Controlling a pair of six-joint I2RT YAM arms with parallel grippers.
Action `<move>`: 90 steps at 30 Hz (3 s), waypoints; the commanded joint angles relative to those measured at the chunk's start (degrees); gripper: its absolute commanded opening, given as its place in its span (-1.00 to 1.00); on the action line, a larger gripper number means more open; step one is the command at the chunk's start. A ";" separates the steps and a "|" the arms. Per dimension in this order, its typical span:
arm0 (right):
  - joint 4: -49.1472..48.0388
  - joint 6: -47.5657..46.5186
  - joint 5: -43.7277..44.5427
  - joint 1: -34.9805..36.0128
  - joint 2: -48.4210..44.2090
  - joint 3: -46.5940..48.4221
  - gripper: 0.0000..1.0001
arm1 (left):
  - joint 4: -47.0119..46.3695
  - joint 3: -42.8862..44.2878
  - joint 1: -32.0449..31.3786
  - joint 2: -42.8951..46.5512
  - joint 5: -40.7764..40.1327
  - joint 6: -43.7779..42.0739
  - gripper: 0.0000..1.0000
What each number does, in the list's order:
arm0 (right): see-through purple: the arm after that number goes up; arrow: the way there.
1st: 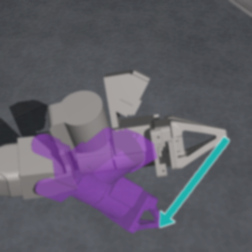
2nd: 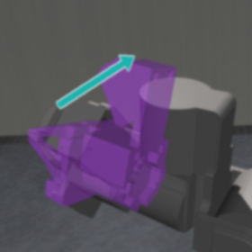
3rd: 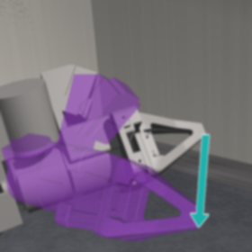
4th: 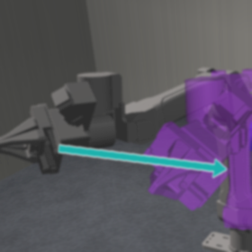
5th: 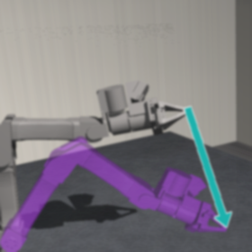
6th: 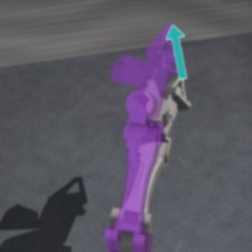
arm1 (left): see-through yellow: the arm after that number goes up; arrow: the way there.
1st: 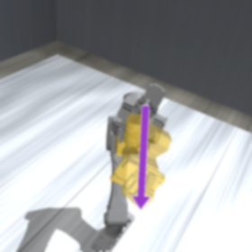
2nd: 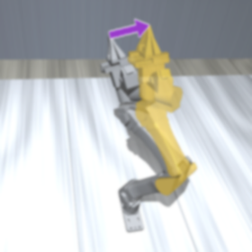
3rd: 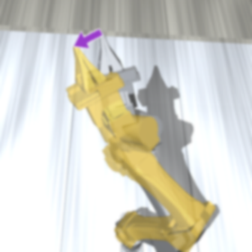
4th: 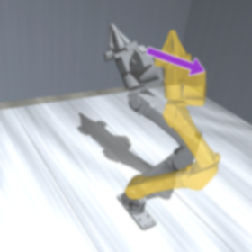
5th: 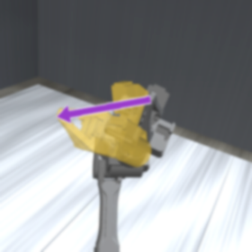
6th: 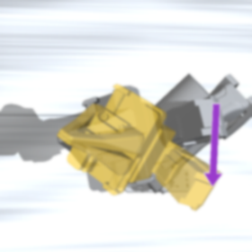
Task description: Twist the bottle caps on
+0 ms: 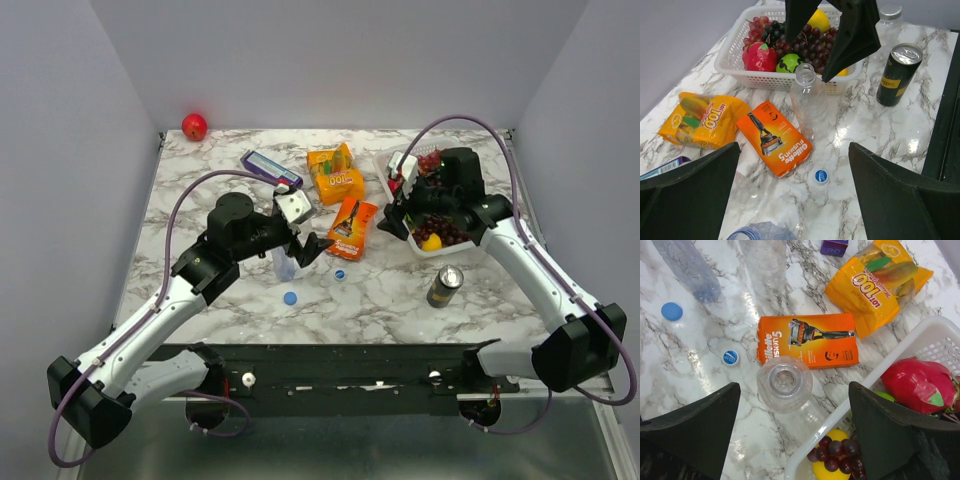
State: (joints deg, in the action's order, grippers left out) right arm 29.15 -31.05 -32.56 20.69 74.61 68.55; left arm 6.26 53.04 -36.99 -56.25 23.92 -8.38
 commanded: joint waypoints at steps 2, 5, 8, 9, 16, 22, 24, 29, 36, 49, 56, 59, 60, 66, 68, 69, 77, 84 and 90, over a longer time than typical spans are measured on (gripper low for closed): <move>-5.58 1.25 2.76 0.49 2.91 0.09 0.87 | 0.59 0.05 1.04 1.67 2.53 0.82 0.97; -6.29 1.52 2.06 0.49 4.75 0.00 0.78 | -0.19 -0.56 1.31 1.84 2.71 1.17 0.97; -6.99 1.17 0.57 1.28 5.54 -0.61 0.57 | -1.34 -1.44 1.40 1.67 3.76 1.96 0.97; -7.08 0.90 0.30 1.46 5.63 -0.88 0.47 | -1.78 -1.79 1.40 1.58 4.29 2.40 0.97; -5.69 2.39 1.18 3.31 1.69 -1.85 -0.43 | -9.15 -5.66 -1.14 -0.70 5.26 4.08 0.97; 5.82 4.67 -2.32 3.39 -5.52 5.08 -0.80 | -15.47 -10.75 -8.61 -2.63 4.29 4.77 0.97; 10.22 5.64 -6.02 3.31 -6.31 7.02 -0.83 | -17.59 -12.51 -10.02 -3.42 2.19 6.18 0.97; 11.37 12.06 -13.56 3.31 -8.25 9.14 -0.83 | -25.06 -15.41 -11.08 -6.94 1.21 8.11 0.98; 9.88 17.24 -20.79 3.39 -7.90 9.23 -0.82 | -29.38 -15.33 -12.05 -10.28 -3.79 9.70 0.97; 4.43 22.52 -25.01 4.18 -6.76 11.16 -0.81 | -29.55 -14.10 -12.84 -13.97 3.32 9.09 0.94; 2.49 24.46 -25.19 5.59 -7.37 9.58 -0.81 | -29.82 -12.61 -12.93 -15.29 4.63 8.73 0.89; 2.32 24.81 -25.45 6.03 -7.37 9.41 -0.80 | -29.73 -12.69 -12.93 -14.86 5.87 8.65 0.74; 2.23 24.72 -25.19 6.21 -7.37 9.32 -0.80 | -29.90 -12.96 -12.93 -14.68 5.87 8.73 0.65; 7.76 20.78 -18.54 6.21 -6.93 13.88 0.05 | -27.36 -13.22 -10.82 -9.59 6.66 9.70 0.13; 9.95 18.84 -14.40 6.03 -6.50 17.64 0.32 | -24.55 -13.31 -8.98 -6.61 7.45 9.00 0.01; 10.31 18.66 -11.25 5.68 -6.15 18.80 0.38 | -23.67 -13.31 -8.19 -5.55 7.63 8.74 -0.10; 18.38 4.91 -12.19 5.84 0.79 21.28 0.45 | -16.99 -10.15 0.50 2.62 7.11 3.91 -0.51; 8.31 -16.76 1.70 16.75 7.12 2.57 0.40 | -17.78 -6.99 9.29 5.44 -0.09 7.32 -0.85; 2.32 -18.96 2.85 18.25 18.10 1.05 0.35 | -16.90 -4.79 16.50 7.99 -0.72 13.56 -1.00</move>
State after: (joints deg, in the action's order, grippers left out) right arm 38.65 -44.64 -33.12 38.54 89.10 68.40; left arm -11.00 45.56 -23.90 -50.43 25.80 0.47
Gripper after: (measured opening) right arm 0.685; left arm 0.501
